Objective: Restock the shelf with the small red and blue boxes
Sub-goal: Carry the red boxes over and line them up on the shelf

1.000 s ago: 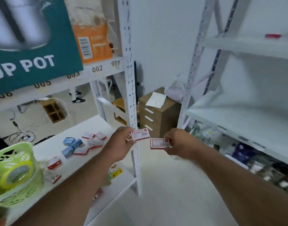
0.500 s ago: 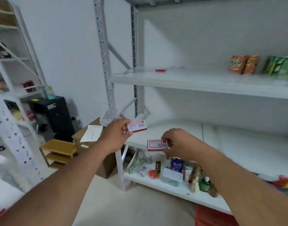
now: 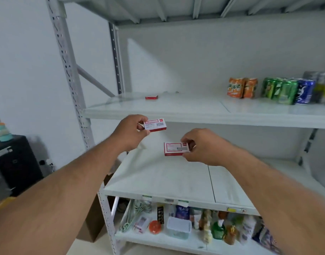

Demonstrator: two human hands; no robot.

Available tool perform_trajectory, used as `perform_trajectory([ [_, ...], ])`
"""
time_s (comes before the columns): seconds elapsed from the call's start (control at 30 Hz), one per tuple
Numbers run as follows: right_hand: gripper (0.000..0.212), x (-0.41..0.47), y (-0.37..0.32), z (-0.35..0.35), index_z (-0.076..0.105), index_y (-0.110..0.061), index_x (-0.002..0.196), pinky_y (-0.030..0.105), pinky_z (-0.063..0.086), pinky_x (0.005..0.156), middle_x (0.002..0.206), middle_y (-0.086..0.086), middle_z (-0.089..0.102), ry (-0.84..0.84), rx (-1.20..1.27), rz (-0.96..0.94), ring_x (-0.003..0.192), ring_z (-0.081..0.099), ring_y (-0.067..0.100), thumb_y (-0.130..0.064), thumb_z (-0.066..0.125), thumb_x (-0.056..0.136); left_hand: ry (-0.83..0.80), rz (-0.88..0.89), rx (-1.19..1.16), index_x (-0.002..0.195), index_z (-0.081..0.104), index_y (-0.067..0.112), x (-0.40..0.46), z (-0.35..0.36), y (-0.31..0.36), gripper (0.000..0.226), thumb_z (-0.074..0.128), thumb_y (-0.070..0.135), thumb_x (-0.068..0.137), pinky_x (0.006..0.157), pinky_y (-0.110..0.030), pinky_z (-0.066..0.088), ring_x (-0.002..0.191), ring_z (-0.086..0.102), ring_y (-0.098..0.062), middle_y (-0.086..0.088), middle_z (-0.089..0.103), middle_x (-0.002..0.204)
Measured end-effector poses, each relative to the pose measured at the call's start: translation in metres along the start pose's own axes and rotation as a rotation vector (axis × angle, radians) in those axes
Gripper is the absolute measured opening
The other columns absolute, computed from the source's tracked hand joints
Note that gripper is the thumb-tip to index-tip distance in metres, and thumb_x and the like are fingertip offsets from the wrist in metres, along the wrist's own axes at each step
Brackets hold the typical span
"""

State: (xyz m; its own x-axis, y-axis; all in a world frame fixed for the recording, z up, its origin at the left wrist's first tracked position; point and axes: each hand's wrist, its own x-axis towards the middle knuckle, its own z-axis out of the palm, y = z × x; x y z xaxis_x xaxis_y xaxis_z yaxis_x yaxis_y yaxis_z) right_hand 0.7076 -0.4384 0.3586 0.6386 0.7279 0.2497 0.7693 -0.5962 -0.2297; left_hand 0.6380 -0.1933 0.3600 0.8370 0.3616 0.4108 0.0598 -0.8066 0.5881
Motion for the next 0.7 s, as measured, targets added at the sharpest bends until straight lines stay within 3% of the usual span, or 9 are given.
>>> perform_trajectory([
  [0.13,0.028,0.054,-0.012,-0.006,0.073,-0.023,0.106,0.039,0.058,0.082,0.098,-0.005,0.068,0.04,0.014,0.044,0.087,0.066,0.016,-0.032,0.076,0.08,-0.019,0.076,0.019,0.127,0.06,0.019,0.059,-0.012,-0.024,0.042,0.071,0.016,0.087,0.079,-0.019,0.042,0.088,0.061,-0.009,0.002,0.063,0.116],
  [0.33,0.027,0.142,-0.034,-0.004,0.072,-0.024,0.106,0.033,0.058,0.077,0.098,-0.007,0.069,0.077,0.027,0.115,0.084,0.065,0.012,-0.03,0.077,0.081,-0.117,0.072,-0.037,0.125,0.06,0.015,0.147,-0.034,-0.069,0.041,0.073,0.017,0.086,0.066,-0.022,0.048,0.084,0.064,-0.013,0.004,0.066,0.1],
  [0.47,0.028,0.198,-0.042,0.001,0.072,-0.025,0.106,0.025,0.054,0.066,0.1,-0.01,0.065,0.092,0.033,0.15,0.084,0.064,0.01,-0.029,0.078,0.08,-0.164,0.099,-0.04,0.126,0.061,0.013,0.193,-0.041,-0.096,0.043,0.074,0.016,0.085,0.077,-0.021,0.045,0.09,0.065,-0.016,0.0,0.066,0.113],
  [0.7,0.03,0.267,-0.032,0.006,0.072,-0.022,0.107,0.019,0.041,0.058,0.083,-0.013,0.062,0.08,0.02,0.194,0.068,0.055,0.008,-0.028,0.08,0.079,-0.219,0.074,-0.08,0.124,0.061,0.012,0.259,-0.03,-0.13,0.041,0.073,0.014,0.085,0.058,-0.019,0.043,0.098,0.067,-0.023,-0.003,0.066,0.116],
])
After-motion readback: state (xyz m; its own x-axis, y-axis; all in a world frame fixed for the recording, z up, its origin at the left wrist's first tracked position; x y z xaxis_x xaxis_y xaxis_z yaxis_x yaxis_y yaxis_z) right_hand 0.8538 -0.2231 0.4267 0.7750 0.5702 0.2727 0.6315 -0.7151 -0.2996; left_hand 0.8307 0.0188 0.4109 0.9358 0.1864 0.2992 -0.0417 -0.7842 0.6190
